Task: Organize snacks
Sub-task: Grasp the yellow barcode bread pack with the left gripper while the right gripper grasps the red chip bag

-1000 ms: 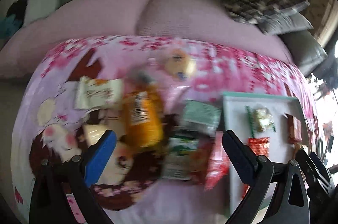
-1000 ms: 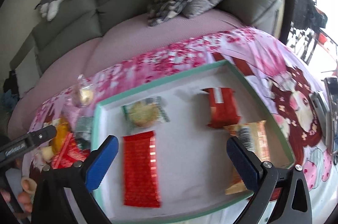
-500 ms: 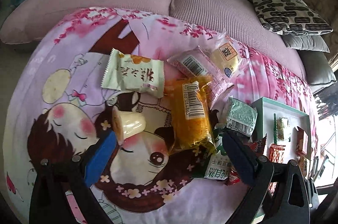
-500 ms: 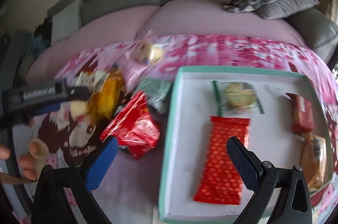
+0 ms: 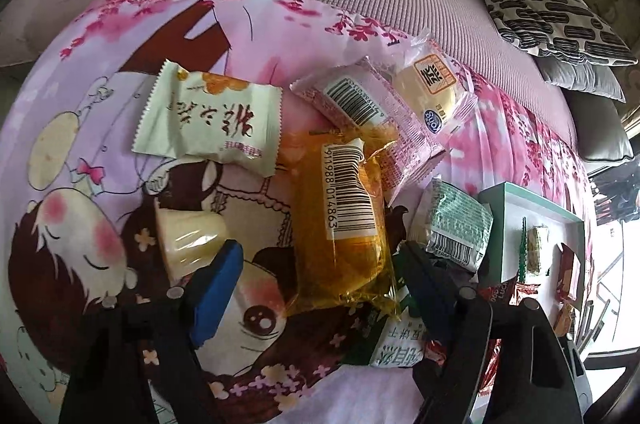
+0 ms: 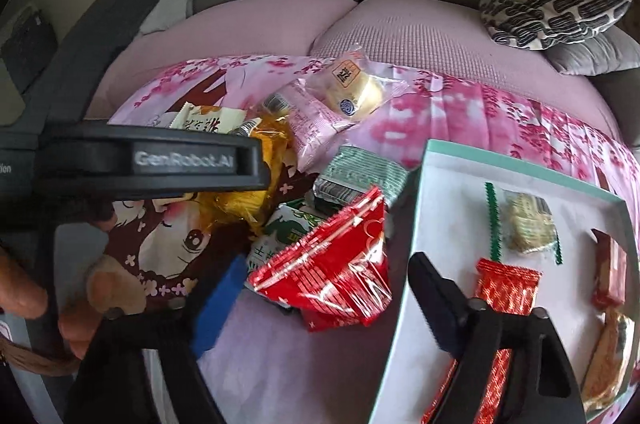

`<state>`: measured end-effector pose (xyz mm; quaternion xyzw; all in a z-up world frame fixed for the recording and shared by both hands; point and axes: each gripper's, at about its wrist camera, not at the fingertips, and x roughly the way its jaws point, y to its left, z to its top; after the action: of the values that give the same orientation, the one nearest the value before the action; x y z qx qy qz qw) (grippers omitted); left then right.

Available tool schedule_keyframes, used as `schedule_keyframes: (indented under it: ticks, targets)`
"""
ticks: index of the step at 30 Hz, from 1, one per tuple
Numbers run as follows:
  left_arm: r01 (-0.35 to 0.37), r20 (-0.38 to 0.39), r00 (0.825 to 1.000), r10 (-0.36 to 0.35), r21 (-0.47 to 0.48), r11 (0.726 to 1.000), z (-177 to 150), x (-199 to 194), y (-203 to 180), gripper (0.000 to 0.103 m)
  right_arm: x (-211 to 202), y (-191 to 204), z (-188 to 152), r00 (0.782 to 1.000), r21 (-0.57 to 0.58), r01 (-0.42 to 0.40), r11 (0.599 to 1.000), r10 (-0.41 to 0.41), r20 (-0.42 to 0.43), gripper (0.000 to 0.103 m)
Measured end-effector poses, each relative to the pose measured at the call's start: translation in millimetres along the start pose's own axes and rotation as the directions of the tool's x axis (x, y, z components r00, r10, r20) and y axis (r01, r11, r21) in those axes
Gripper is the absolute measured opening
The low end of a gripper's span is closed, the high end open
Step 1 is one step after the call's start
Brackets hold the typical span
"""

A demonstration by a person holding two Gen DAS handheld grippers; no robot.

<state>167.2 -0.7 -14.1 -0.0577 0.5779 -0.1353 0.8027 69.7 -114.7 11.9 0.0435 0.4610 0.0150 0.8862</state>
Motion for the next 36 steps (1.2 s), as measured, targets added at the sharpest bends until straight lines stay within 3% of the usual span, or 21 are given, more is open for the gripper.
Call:
schedule_keyframes:
  ticks: [2, 3, 9, 15, 17, 36]
  targets:
    - [0.005, -0.001, 1.000, -0.005, 0.003, 1.000, 0.6, 2.8, -1.3, 0.074, 3.4, 0.4, 0.5, 1.000, -0.001, -0.002, 1.000, 0.002, -0.010, 0.065]
    - [0.006, -0.001, 1.000, -0.006, 0.002, 1.000, 1.0, 3.9, -1.9, 0.065, 4.7, -0.1, 0.5, 1.000, 0.001, 0.004, 1.000, -0.004, -0.011, 0.062]
    - [0.029, 0.009, 1.000, -0.029, -0.003, 1.000, 2.5, 7.3, -5.8, 0.046, 3.8, -7.0, 0.6, 1.000, 0.027, -0.010, 1.000, 0.010, -0.003, 0.060]
    - [0.017, 0.029, 0.999, -0.017, -0.006, 1.000, 1.9, 0.7, -5.8, 0.045, -6.5, -9.8, 2.4, 0.999, 0.039, -0.025, 0.999, 0.024, 0.025, 0.059]
    - [0.018, 0.042, 0.999, -0.018, -0.006, 1.000, 1.7, -5.2, -6.2, 0.044, -10.8, -10.8, 3.7, 0.999, 0.042, -0.037, 0.998, 0.035, 0.035, 0.049]
    - [0.006, 0.188, 0.982, -0.021, 0.078, 0.997, -2.1, -67.5, -36.9, 0.044, -64.0, -31.8, 9.9, 0.983, 0.107, -0.101, 0.989, 0.083, 0.166, 0.047]
